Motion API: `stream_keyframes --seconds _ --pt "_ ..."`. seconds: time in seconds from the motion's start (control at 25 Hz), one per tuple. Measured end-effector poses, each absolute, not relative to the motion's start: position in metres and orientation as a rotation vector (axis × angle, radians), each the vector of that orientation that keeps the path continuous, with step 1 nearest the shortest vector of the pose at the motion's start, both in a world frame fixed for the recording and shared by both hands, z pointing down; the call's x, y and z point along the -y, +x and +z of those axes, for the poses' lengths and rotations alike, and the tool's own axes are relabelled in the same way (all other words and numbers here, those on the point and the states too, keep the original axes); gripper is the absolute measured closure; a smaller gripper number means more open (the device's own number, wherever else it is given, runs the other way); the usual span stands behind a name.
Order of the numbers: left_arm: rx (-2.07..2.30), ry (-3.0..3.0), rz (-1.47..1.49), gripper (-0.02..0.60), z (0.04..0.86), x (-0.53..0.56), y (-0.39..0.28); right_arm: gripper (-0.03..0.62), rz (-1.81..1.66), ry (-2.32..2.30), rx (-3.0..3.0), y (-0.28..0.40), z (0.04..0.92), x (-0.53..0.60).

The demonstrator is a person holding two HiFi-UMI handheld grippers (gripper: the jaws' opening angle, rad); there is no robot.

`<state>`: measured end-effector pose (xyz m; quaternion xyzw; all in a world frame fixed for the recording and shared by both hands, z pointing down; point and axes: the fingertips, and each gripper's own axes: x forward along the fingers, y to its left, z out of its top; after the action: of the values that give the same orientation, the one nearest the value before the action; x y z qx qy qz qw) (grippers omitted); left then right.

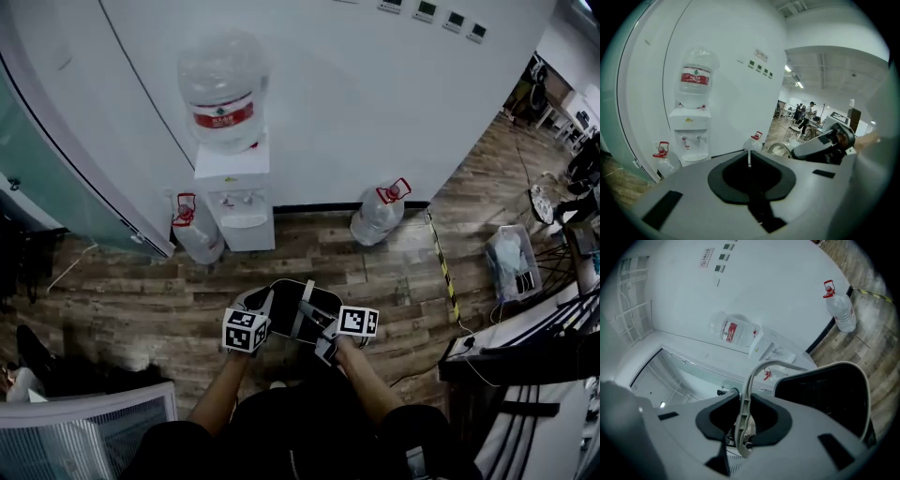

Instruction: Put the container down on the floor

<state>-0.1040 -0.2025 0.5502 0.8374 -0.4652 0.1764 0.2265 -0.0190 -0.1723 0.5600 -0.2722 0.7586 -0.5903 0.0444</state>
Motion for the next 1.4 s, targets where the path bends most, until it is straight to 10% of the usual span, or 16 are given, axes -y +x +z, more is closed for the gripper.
stream_keyframes --seconds 1.4 --pt "1.399 2.168 0.472 0.555 0.565 0.448 -0.067 0.513 -1.910 -0.780 -2.400 0.046 0.586 0.451"
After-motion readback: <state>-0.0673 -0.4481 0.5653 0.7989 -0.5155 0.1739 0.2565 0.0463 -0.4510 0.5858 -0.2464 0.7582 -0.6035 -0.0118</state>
